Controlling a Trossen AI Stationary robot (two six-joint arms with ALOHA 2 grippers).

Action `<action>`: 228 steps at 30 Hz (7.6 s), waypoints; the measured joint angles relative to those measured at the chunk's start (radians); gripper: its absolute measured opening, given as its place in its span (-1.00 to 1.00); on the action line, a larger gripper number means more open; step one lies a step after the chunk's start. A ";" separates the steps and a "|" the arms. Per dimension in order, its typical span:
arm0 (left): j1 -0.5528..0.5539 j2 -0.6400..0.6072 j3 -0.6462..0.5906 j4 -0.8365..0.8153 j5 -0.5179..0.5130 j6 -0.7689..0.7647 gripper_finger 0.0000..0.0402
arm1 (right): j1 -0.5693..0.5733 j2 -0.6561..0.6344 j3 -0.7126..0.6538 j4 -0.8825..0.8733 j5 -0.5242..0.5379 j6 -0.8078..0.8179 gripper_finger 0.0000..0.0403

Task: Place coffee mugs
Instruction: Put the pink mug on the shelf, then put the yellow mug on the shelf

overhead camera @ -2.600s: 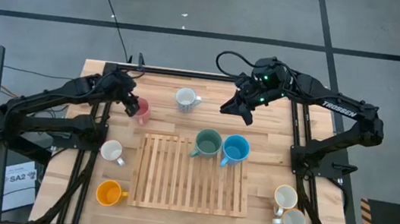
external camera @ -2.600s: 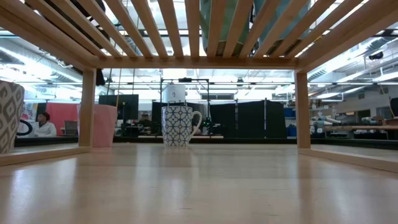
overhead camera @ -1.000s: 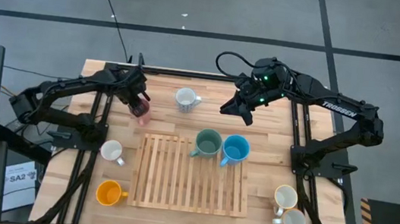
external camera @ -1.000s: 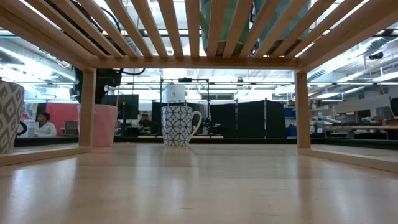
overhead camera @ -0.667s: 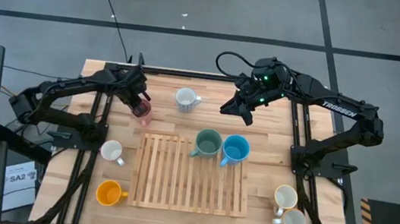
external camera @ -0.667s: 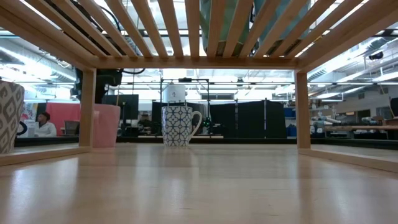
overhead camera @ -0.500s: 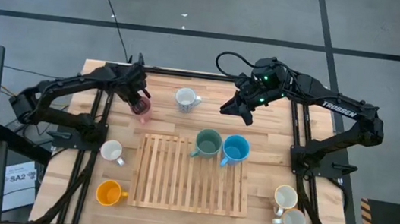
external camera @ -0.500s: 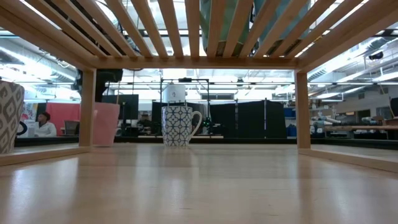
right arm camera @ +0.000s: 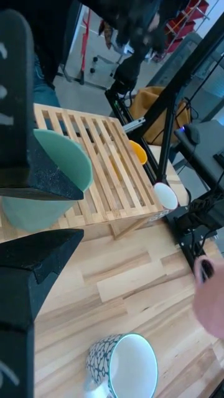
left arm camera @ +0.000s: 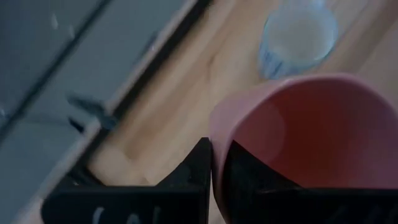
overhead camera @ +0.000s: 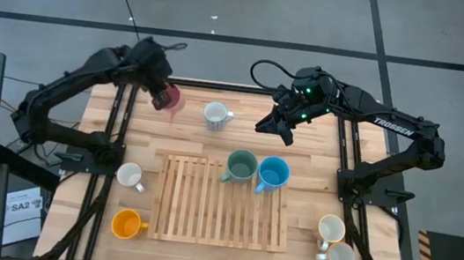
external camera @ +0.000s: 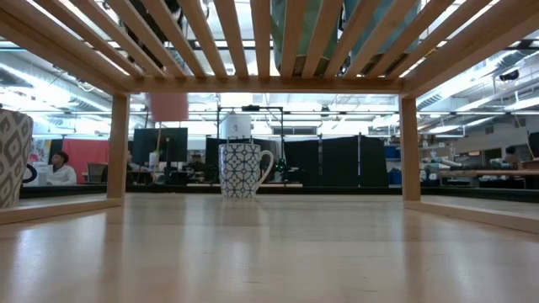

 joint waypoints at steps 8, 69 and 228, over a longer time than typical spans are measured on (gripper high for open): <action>-0.080 -0.001 0.235 -0.064 0.070 0.150 -0.86 | 0.000 0.000 0.000 0.000 0.000 0.000 -0.55; -0.698 0.352 0.361 0.018 0.222 0.247 -0.85 | 0.001 -0.001 0.000 -0.019 0.048 0.000 -0.55; -0.698 0.044 0.362 -0.113 0.173 -0.084 0.22 | 0.011 0.000 0.000 -0.030 0.048 0.008 -0.55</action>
